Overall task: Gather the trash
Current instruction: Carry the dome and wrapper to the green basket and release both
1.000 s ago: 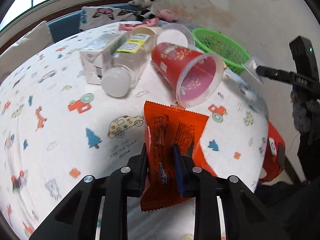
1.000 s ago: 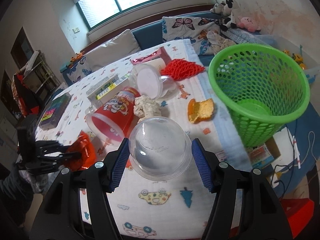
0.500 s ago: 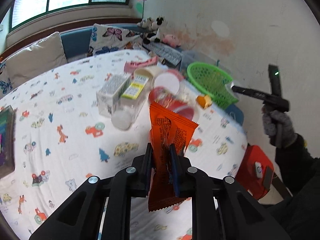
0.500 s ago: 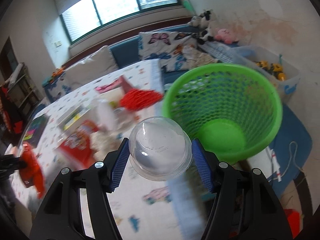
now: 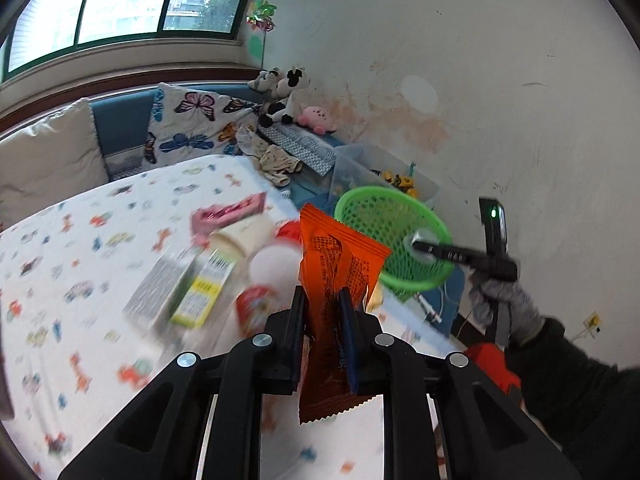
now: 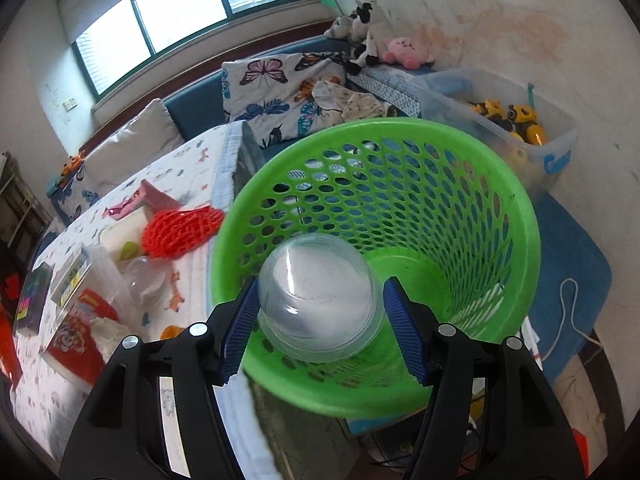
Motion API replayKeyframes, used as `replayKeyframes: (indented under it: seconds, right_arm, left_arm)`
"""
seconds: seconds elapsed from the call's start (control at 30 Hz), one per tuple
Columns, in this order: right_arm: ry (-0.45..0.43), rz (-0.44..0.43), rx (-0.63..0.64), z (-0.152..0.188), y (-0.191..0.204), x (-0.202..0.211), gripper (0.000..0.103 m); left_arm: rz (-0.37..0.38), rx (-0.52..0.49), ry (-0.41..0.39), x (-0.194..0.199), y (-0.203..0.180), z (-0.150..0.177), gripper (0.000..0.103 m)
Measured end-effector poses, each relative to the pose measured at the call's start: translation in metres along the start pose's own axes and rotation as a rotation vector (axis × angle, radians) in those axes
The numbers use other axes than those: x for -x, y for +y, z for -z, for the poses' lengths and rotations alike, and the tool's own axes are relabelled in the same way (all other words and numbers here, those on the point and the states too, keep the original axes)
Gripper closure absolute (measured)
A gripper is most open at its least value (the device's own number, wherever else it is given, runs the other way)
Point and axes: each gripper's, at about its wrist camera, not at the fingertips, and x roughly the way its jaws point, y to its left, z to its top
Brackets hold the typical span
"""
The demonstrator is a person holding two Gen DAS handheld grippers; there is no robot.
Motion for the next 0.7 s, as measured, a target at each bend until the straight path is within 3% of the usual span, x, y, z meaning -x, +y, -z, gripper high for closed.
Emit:
replayKeyframes:
  seconds: [0.33, 0.7]
  right_arm:
    - [-0.025, -0.017, -0.020, -0.006, -0.017, 0.007, 0.033]
    - [-0.087, 0.001, -0.013, 0.006, -0.027, 0.043, 0.027]
  left_arm:
    - [0.025, -0.029, 0.084, -0.102, -0.040, -0.065, 0.087]
    - [0.000, -0.069, 0.191, -0.199, -0.077, -0.089, 0.087]
